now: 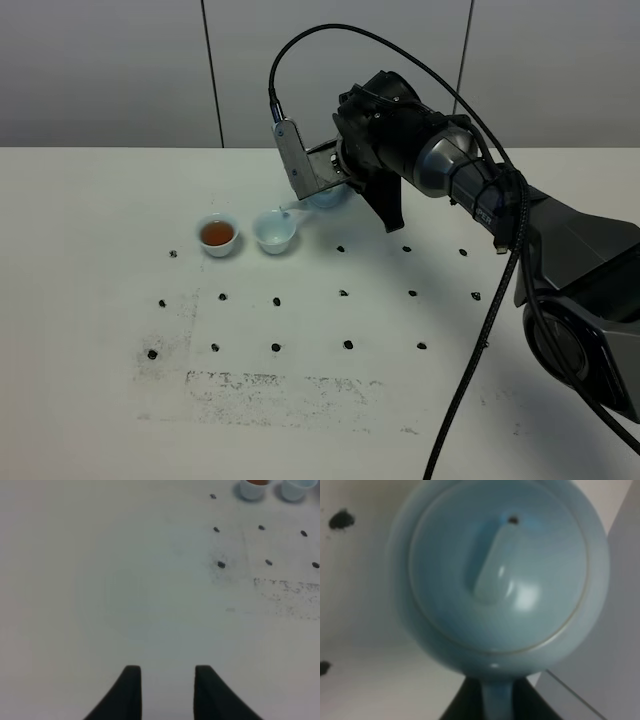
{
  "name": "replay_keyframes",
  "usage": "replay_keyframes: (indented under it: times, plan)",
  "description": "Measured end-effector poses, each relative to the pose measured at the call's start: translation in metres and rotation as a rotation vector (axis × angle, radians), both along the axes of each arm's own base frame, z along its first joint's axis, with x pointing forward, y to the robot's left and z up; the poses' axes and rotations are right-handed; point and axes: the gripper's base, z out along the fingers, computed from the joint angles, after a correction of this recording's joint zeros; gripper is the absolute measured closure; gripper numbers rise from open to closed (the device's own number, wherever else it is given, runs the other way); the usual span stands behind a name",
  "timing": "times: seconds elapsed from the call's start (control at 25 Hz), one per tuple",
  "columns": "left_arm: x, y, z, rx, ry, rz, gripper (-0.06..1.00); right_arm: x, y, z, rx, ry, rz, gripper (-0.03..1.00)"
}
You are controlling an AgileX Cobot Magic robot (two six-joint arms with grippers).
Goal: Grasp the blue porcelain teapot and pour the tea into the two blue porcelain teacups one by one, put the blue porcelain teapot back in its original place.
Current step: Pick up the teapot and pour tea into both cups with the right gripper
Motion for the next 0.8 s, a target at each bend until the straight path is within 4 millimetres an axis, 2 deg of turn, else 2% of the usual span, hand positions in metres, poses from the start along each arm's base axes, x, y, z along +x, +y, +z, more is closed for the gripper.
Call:
replay_keyframes:
  times: [0.24, 0.8]
  plan:
    - [0.0, 0.0, 0.0, 0.0, 0.0, 0.0, 0.66, -0.007, 0.011, 0.0, -0.039, -0.039, 0.04, 0.94]
    - [0.0, 0.0, 0.0, 0.0, 0.0, 0.0, 0.66, -0.012, 0.019, 0.005, -0.128, -0.121, 0.089, 0.94]
